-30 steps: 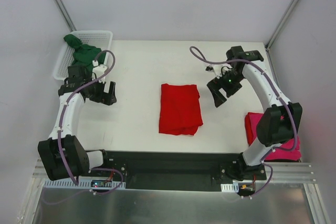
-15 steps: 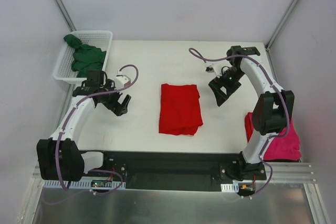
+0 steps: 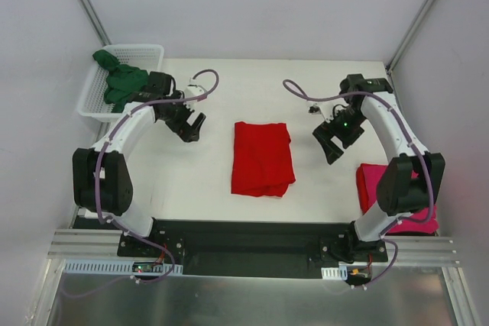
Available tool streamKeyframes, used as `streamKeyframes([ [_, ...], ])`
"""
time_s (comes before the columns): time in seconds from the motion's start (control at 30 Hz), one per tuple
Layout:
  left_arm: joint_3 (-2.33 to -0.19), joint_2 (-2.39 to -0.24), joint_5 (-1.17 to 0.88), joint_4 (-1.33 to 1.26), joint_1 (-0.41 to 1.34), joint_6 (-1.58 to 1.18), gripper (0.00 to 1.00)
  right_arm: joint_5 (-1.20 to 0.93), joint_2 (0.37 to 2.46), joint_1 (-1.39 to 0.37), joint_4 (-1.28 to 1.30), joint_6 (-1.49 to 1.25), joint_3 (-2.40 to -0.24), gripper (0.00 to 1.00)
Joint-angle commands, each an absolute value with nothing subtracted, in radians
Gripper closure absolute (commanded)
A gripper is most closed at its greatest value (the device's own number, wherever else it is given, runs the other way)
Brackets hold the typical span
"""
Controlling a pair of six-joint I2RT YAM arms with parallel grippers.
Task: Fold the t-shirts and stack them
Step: Put the neatly folded tshirt into the corner of the board with the right arm
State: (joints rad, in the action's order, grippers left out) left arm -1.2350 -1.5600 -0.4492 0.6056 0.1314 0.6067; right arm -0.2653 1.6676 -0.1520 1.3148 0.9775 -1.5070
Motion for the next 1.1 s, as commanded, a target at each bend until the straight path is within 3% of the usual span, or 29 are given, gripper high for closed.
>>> streamKeyframes([
  [0.0,-1.296,-1.629,-0.502,0.614,0.138,0.529,0.01,-0.195,1.520,-0.127,1.497,0.997,-1.451,0.04],
  [0.2,-1.269,-1.619,-0.479,0.563,0.185,0.534,0.01,-0.114,1.419,-0.127,1.480,1.037,-1.359,0.04],
  [0.5,-1.364,-1.690,-0.373,0.534,0.509,0.627,0.01,0.032,1.324,0.060,1.387,1.115,-1.258,0.04],
  [0.73,-1.512,-1.859,-0.348,0.526,0.607,0.699,0.01,0.052,1.352,0.280,1.312,1.100,-1.189,0.04],
  [1.07,-1.670,-2.043,-0.266,0.526,0.722,0.721,0.01,-0.046,1.057,0.437,1.028,1.143,-0.870,0.04],
])
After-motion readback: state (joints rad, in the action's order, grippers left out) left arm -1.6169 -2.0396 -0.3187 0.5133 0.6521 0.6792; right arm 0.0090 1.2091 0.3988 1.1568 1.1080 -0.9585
